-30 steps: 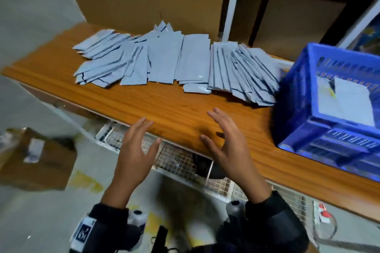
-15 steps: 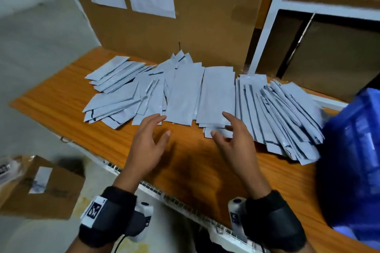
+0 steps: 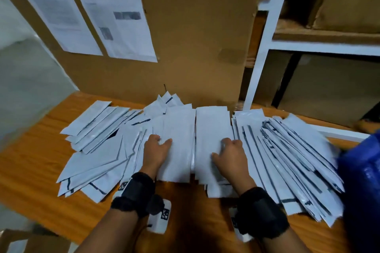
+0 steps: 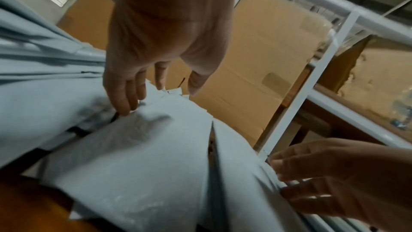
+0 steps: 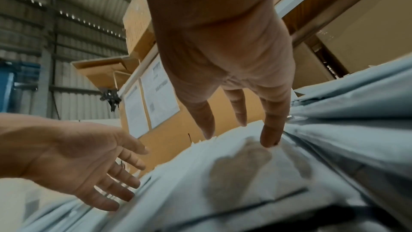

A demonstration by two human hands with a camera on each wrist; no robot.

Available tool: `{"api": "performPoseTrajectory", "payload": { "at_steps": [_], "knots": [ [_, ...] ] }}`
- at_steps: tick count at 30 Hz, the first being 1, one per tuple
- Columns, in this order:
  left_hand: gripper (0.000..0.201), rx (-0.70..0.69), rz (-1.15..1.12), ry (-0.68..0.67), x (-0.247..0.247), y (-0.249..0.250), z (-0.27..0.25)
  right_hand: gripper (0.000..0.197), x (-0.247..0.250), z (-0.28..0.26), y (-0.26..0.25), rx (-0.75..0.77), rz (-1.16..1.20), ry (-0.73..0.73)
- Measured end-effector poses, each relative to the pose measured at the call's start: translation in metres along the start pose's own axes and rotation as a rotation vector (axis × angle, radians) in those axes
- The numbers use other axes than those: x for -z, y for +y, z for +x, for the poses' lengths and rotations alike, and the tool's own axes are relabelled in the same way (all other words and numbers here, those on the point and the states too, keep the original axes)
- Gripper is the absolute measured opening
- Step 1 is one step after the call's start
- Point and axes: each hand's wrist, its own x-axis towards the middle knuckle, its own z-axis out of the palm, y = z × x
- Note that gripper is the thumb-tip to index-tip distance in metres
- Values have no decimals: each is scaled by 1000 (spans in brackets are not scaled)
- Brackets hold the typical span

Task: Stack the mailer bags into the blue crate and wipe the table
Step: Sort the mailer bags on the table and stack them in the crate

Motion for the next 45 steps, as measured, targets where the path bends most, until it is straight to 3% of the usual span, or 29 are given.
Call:
{"api": "performPoseTrajectory", "payload": {
  "at_steps": [2,5,8,10,12,17,26,34,36,40,45],
  "knots": [
    [46,27,55,-37,-2,-4,12,46,-8,5,-2,-56,-61,17],
    [32,3,111,-73,0,-10,21,65,-18,9,-8,-150,-96,63],
    [49,-48,133,-130,5,-15,31,81,-23,9,-16,-193,-71,130],
    [46,-79,83,-147,10,-16,33,83,-27,10,-20,-202,-33,183],
    [42,-117,-19,-168,16,-16,34,72,-28,11,-24,-220,18,219],
    [19,-262,-187,-259,41,-12,30,14,-18,-1,-32,-257,197,236],
    [11,-355,-214,-317,52,14,-11,11,15,-79,-35,-247,290,499],
    [12,-536,-301,-391,17,68,-106,14,81,-167,17,-207,355,762],
    [4,-580,-319,-392,0,79,-134,15,100,-193,39,-193,383,830],
    [14,-627,-297,-366,-41,100,-201,15,139,-250,90,-186,368,918],
    [11,-667,-329,-401,-86,126,-289,21,183,-313,163,-196,345,1006]
  ]
}}
